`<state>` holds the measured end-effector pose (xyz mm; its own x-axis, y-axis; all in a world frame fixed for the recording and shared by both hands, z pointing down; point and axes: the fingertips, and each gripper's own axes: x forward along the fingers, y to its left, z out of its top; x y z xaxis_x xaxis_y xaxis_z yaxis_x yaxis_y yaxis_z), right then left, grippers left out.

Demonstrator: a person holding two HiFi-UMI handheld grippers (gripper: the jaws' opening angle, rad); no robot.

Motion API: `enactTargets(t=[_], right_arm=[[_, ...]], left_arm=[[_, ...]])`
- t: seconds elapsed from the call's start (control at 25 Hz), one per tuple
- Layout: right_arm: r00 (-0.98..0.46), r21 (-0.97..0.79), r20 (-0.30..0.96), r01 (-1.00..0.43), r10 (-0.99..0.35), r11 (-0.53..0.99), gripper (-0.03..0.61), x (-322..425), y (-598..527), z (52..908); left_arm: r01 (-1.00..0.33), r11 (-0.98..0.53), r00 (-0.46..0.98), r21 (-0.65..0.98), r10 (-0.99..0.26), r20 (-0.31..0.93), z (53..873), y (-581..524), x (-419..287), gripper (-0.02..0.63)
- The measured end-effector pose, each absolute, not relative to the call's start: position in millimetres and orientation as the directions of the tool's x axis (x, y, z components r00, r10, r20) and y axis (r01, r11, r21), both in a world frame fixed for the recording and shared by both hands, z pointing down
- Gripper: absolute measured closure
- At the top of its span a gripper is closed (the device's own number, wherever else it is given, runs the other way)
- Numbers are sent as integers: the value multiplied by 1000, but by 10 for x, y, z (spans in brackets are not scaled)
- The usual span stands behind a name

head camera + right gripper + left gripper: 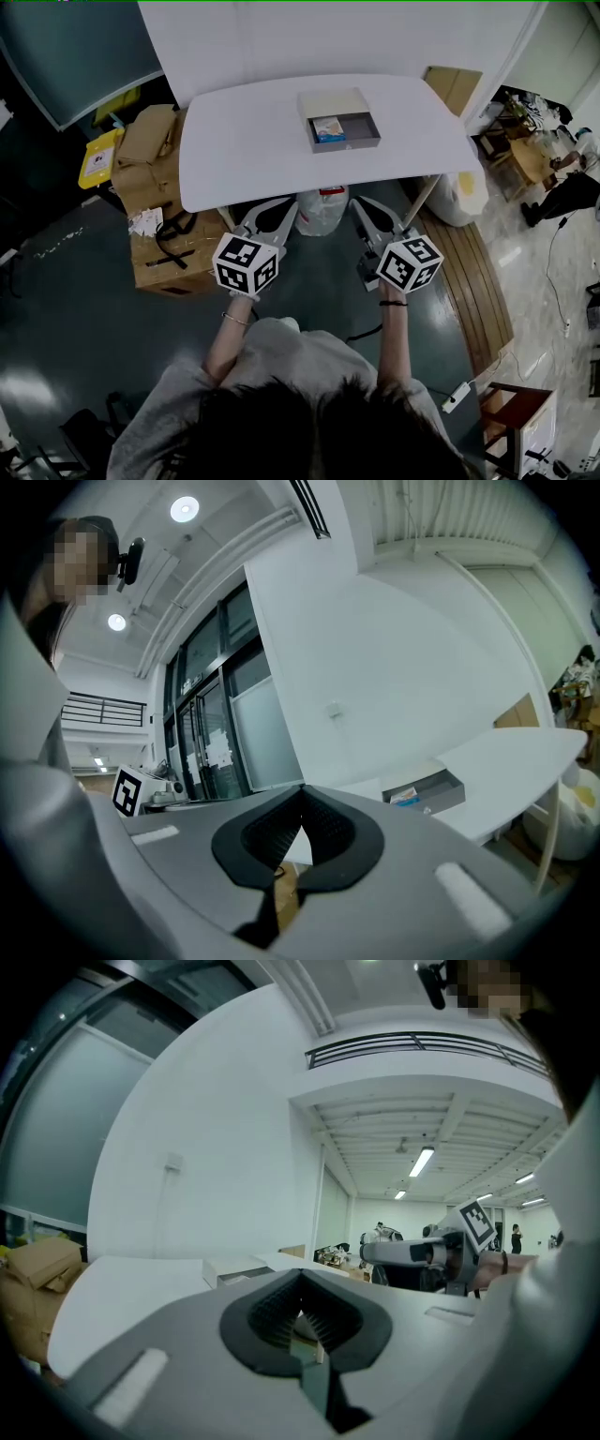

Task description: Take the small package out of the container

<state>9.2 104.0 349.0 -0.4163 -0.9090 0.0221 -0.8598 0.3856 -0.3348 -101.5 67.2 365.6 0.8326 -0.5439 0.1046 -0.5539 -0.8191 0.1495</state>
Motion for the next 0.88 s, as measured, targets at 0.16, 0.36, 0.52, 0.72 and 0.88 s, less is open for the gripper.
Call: enactTargets(t=[0.16, 0.36, 0.52, 0.72, 0.88], right_arm=[[-427, -351, 25, -850, -904, 391, 565, 156, 973, 3539], [-430, -370, 27, -843, -903, 390, 565, 234, 845, 3596], [-427, -380, 30, -841, -904, 385, 565, 287, 681, 3634], [-418, -389, 42, -843, -907, 371, 565, 357, 471, 3659], [-410, -393, 49, -846, -911, 360, 565, 430, 276, 3669]], left_arm=[[-568, -808, 823, 160, -555, 119, 3724, 622, -954, 621], [-566, -809, 824, 161, -550, 136, 3771, 512, -857, 621], [-564, -810, 826, 163, -547, 140, 3803, 348, -803, 621], [-557, -812, 830, 173, -540, 138, 3798, 108, -711, 621], [-539, -824, 842, 175, -521, 142, 3803, -100, -601, 621]])
